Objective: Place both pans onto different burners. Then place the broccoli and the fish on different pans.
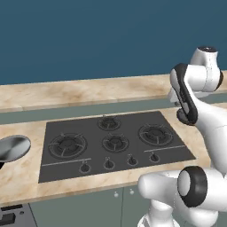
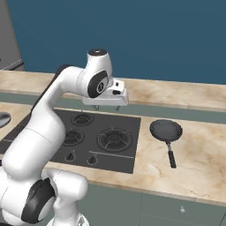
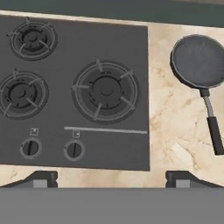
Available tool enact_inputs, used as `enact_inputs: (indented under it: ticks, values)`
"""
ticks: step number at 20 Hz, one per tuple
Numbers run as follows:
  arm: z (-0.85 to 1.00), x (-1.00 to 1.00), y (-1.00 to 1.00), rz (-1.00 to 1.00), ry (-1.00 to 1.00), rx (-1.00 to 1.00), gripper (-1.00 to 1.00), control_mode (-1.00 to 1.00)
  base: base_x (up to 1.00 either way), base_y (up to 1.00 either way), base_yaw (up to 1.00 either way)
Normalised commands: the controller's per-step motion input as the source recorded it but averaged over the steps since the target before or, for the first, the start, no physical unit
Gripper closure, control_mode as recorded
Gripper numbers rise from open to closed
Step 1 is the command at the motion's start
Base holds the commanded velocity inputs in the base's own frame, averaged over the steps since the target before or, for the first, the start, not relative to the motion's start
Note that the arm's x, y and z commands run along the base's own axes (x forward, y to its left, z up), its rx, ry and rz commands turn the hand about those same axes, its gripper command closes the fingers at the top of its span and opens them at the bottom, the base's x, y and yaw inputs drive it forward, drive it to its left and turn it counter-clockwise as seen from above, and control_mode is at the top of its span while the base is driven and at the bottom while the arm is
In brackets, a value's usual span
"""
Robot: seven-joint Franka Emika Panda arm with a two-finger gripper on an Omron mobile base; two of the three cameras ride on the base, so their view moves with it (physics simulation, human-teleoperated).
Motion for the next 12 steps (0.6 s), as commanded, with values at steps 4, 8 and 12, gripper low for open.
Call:
enact_inputs:
  ticks: [4, 8, 12]
  values:
    - [0.0, 0.0, -0.81, -0.07, 0.11, 0.0, -1.0, -1.0, 0.0, 0.0, 0.0]
    - [-0.04, 0.0, -0.81, -0.09, 0.12, 0.0, -1.0, -1.0, 0.0, 0.0, 0.0]
    - [-0.25, 0.0, -0.79, -0.07, 0.1, 0.0, -1.0, -1.0, 0.0, 0.0, 0.0]
